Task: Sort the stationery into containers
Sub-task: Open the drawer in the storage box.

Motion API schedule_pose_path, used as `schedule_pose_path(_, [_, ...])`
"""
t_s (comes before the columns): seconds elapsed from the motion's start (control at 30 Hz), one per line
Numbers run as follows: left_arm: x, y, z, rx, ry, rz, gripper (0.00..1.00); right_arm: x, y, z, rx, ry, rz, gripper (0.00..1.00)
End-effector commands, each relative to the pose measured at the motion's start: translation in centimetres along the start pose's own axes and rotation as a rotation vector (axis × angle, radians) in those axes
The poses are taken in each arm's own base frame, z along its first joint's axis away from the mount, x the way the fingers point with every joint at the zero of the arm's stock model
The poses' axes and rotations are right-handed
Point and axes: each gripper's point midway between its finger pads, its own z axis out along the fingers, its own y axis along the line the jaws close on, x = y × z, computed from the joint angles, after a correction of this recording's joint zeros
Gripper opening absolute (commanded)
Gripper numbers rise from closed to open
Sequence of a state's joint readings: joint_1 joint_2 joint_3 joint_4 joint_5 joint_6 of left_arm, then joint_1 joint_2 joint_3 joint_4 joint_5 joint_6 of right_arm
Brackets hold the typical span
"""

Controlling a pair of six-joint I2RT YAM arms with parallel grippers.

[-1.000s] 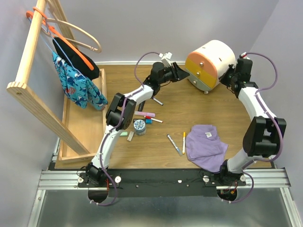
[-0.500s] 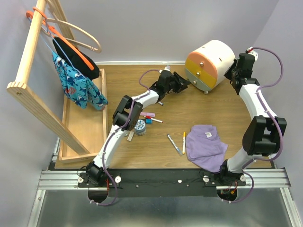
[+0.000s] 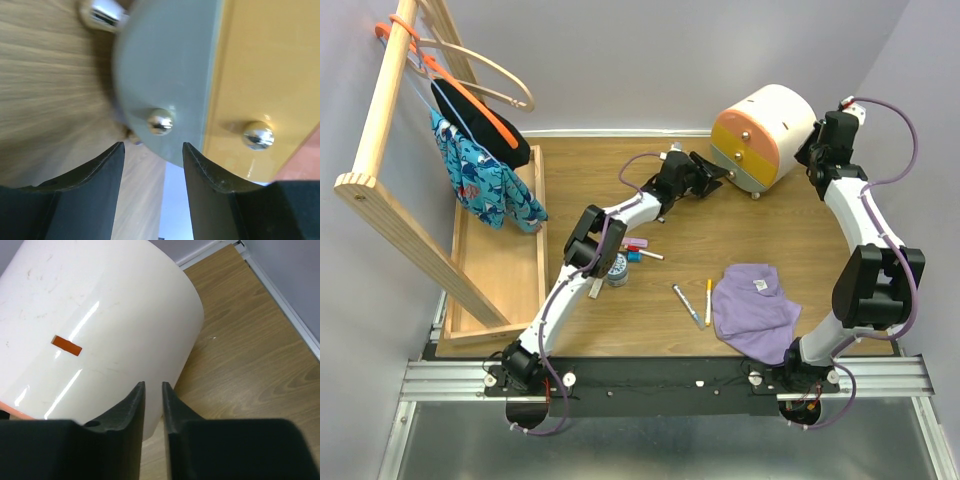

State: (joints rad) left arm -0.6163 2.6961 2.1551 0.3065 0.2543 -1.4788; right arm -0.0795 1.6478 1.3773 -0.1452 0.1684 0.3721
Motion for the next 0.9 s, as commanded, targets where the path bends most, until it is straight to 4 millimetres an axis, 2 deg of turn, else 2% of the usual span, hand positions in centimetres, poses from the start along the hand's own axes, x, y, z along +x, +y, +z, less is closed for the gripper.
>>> schedule_pose_path(0.0, [0.6,-1.7,0.9,0.059,-0.023,0.002,0.58,-0.3,0.0,0.5,0.005,-0.023,-0.009,0.33])
schedule_pose_path(0.17, [0.7,-1.3,1.2,0.049,-0.029,0.006,0.56,-0.7,-0.1,0.5,0.012,-0.032,-0.017,0.36])
schedule_pose_path(0.43, [0.4,-1.3,1.6,0.054,-0.050,0.021,0.54,-0.7,0.0,0.9,0.010,-0.031,-0.024,0.36])
schedule_pose_path(0.6, [0.1,-0.5,1.9,0.036,-0.067,0.019,0.54,-0.9,0.2,1.2,0.005,-0.036,-0.025,0.36])
schedule_pose_path(0.87, [0.0,-0.7,2.4,0.048,-0.092,0.025,0.52,-0.6,0.1,1.5,0.008,-0.032,-0.032,0.36])
